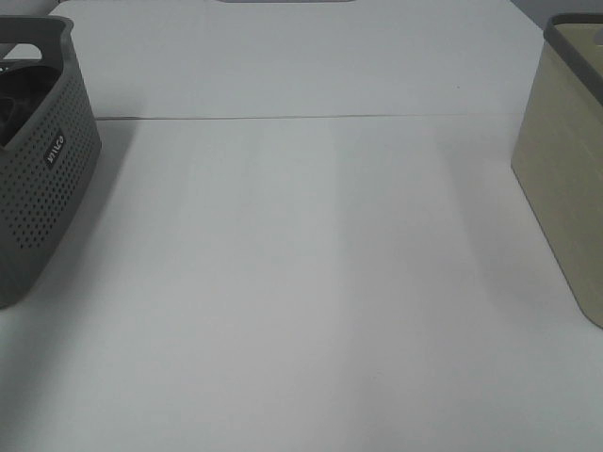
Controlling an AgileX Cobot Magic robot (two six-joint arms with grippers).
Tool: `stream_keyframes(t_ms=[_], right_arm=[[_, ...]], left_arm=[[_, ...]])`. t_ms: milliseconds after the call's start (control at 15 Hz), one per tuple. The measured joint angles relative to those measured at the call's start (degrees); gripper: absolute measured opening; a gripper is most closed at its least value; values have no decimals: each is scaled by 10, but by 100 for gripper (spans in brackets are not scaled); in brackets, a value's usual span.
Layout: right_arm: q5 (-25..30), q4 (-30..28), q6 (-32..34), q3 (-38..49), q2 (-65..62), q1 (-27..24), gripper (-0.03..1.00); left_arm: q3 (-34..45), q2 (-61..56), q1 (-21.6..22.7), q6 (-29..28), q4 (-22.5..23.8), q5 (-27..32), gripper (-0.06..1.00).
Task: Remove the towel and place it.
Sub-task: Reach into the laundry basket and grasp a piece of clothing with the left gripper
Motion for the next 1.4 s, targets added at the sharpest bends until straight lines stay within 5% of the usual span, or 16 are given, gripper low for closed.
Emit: stream_keyframes(t_ms=[533, 1000, 1400], right_arm=[[0, 0, 0, 0, 0, 0, 61], [0, 0, 0, 0, 0, 0, 61], [0, 0, 0, 0, 0, 0, 61]], left_arm=[[-45, 204, 13, 46, 100, -9, 99], [-49, 335, 75, 105, 92, -111, 99], [-95, 413, 79, 143, 46, -127, 92]])
